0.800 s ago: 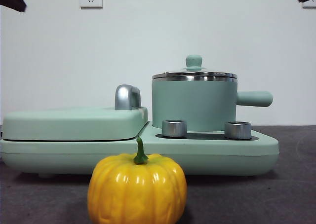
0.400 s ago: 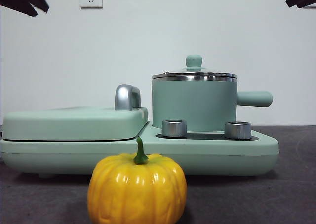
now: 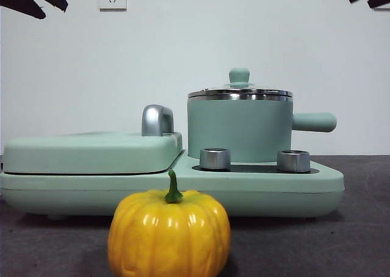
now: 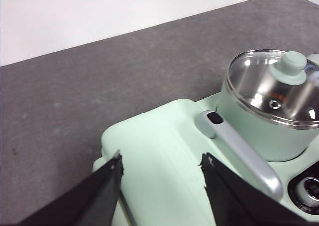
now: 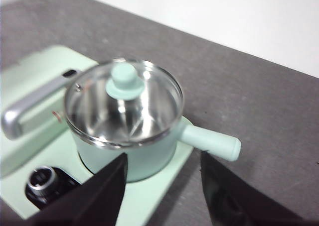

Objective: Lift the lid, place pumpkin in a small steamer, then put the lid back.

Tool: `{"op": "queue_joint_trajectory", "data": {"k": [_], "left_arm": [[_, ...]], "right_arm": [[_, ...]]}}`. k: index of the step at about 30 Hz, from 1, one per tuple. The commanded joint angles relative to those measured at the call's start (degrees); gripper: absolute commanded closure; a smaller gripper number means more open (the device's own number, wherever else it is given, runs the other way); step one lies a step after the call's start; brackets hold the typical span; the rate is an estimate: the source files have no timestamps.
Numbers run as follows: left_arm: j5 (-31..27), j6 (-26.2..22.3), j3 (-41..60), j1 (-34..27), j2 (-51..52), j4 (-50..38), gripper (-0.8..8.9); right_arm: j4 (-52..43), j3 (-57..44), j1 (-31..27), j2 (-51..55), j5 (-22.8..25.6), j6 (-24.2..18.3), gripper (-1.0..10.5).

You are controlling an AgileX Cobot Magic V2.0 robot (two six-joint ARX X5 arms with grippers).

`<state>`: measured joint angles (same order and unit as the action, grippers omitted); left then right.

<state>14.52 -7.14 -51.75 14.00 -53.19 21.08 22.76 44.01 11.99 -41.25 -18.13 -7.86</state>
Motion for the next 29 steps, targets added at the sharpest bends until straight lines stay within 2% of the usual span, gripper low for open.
{"op": "queue_joint_trajectory", "data": {"k": [1,16,22,29], "left_arm": [[0.2,-0.7,-1.4,1.2,-0.5,-1.9,5.51],[0.2,-0.7,-1.5,12.2,-13.1,-18.4,5.5],[0.2,2.9,-1.6,16.8,-20.7,-28.2,5.5],[0.2,3.5,-3.0,21.2,-28.9,-37.5,5.51]], "right_arm": [[-0.7,1.0,0.2,0.7,-0.3,3.0,7.1],[0.0,1.0,0.2,2.8,-0.1,4.5,7.1],[0.0,1.0,0.2,2.8,0.0,4.5,7.1],[0.0,1.0,0.2,2.8,0.0,4.5,7.1]]}}
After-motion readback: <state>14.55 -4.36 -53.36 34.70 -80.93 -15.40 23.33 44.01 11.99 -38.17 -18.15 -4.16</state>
